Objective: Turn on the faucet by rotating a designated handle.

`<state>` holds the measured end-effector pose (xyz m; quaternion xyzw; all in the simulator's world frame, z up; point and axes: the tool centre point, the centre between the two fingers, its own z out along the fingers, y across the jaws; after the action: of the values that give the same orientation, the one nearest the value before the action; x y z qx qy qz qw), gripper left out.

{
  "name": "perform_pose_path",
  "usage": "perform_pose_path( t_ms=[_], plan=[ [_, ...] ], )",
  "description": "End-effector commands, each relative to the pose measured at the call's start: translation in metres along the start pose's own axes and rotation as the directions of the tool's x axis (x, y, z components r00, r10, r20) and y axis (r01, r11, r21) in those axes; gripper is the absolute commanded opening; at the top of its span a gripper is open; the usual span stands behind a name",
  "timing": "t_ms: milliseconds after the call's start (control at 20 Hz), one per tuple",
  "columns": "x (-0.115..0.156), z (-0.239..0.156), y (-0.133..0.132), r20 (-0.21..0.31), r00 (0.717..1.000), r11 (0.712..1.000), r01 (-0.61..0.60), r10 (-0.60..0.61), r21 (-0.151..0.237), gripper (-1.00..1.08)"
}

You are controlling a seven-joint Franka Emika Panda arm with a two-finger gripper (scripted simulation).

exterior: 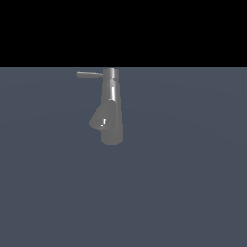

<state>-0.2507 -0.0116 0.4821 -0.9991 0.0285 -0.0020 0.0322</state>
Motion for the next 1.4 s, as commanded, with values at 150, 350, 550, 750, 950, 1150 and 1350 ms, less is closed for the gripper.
perform_pose_path(
  t_ms=[150,350,550,750,950,1150,1350],
  plan=[
    [0.001,0.000,0.001,-0.003,1.000,1.000,0.003,-0.003,-0.006,-1.00],
    [0.002,-0.001,0.006,-0.012,1.000,0.999,0.016,-0.016,-0.031,-1.00],
    [0.003,-0.001,0.008,-0.018,1.000,0.999,0.025,-0.026,-0.046,-1.00],
    [0.003,-0.001,0.008,-0.017,1.000,0.999,0.020,-0.021,-0.041,-1.00],
    [0.010,-0.002,0.006,-0.015,1.000,0.999,-0.001,0.001,-0.032,-1.00],
    [0.022,-0.002,0.003,-0.011,0.999,0.999,-0.040,0.040,-0.016,-1.00],
    [0.038,-0.002,-0.001,-0.003,0.995,0.995,-0.095,0.095,0.004,-1.00]
  ],
)
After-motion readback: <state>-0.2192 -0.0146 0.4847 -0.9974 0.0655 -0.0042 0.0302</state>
